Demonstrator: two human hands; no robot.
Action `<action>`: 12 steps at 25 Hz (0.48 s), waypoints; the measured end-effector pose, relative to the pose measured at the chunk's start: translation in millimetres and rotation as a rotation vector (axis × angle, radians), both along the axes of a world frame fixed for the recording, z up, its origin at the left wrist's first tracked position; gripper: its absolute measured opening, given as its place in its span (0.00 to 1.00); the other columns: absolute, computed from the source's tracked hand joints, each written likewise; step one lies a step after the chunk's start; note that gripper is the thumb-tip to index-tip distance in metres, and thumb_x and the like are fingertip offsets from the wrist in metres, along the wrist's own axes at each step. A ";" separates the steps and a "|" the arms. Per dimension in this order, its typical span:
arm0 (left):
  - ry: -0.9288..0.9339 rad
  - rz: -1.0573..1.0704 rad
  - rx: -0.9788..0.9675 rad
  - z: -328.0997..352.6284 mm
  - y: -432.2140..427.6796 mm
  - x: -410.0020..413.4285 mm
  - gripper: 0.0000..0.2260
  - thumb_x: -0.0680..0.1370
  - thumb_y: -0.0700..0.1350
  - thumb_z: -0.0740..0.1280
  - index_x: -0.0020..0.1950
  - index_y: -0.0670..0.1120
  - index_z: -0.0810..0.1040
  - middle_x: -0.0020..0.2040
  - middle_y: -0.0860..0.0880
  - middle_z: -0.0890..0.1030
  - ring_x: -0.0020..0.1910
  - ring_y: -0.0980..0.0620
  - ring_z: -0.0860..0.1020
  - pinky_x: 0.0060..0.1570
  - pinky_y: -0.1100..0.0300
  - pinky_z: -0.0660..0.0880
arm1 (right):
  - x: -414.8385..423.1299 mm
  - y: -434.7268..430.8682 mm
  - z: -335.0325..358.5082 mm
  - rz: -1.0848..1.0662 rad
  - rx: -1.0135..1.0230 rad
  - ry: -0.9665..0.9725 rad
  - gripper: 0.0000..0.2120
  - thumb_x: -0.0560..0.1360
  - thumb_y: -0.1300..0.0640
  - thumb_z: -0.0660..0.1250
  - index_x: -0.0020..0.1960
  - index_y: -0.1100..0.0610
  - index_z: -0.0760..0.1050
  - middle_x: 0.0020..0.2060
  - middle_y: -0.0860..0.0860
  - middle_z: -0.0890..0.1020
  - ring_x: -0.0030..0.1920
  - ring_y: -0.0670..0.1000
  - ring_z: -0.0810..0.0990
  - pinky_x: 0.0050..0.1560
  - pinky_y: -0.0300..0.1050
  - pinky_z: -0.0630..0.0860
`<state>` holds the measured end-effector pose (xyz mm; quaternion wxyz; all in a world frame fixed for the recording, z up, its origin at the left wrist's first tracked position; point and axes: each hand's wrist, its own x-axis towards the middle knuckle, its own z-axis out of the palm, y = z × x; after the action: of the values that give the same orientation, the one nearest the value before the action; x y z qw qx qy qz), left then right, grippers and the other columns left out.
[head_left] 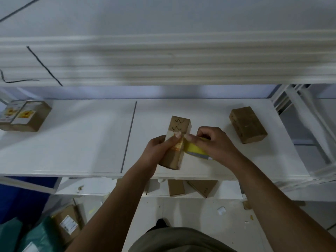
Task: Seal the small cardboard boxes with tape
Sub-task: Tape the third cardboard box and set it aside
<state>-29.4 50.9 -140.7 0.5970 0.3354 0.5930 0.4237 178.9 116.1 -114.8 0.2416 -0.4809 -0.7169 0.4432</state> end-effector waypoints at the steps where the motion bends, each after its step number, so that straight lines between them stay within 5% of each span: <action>1: -0.083 0.047 0.001 1.9 -1.8 -5.4 0.32 0.71 0.69 0.76 0.64 0.46 0.84 0.57 0.42 0.88 0.58 0.40 0.87 0.58 0.44 0.84 | 4.0 -1.6 2.7 0.042 -0.050 0.086 0.24 0.77 0.37 0.71 0.35 0.55 0.72 0.29 0.50 0.70 0.31 0.48 0.73 0.36 0.50 0.69; 4: -0.288 0.080 -0.001 -5.0 -13.3 -19.7 0.30 0.77 0.65 0.70 0.73 0.48 0.79 0.66 0.37 0.83 0.66 0.36 0.82 0.64 0.40 0.80 | 11.9 -0.6 12.2 0.155 -0.060 0.150 0.25 0.74 0.35 0.71 0.31 0.53 0.69 0.27 0.48 0.65 0.30 0.47 0.68 0.34 0.46 0.65; 8: -0.593 0.051 0.065 -16.0 -28.9 -22.4 0.34 0.80 0.69 0.64 0.80 0.51 0.71 0.76 0.38 0.75 0.74 0.34 0.75 0.65 0.36 0.76 | -11.4 9.1 13.4 0.047 0.007 -0.112 0.34 0.64 0.26 0.75 0.26 0.52 0.62 0.24 0.45 0.61 0.27 0.46 0.63 0.34 0.45 0.61; 12: -0.631 0.121 0.006 -13.2 -33.6 -35.9 0.32 0.83 0.68 0.58 0.79 0.49 0.73 0.76 0.36 0.75 0.74 0.33 0.75 0.65 0.39 0.78 | -27.8 14.5 2.8 -0.004 -0.003 -0.137 0.31 0.65 0.31 0.77 0.27 0.52 0.64 0.21 0.44 0.63 0.25 0.44 0.64 0.34 0.43 0.63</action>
<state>-65.3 17.3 -153.9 0.7240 0.1536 0.3962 0.5434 151.1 130.6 -112.0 0.1920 -0.5118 -0.7302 0.4099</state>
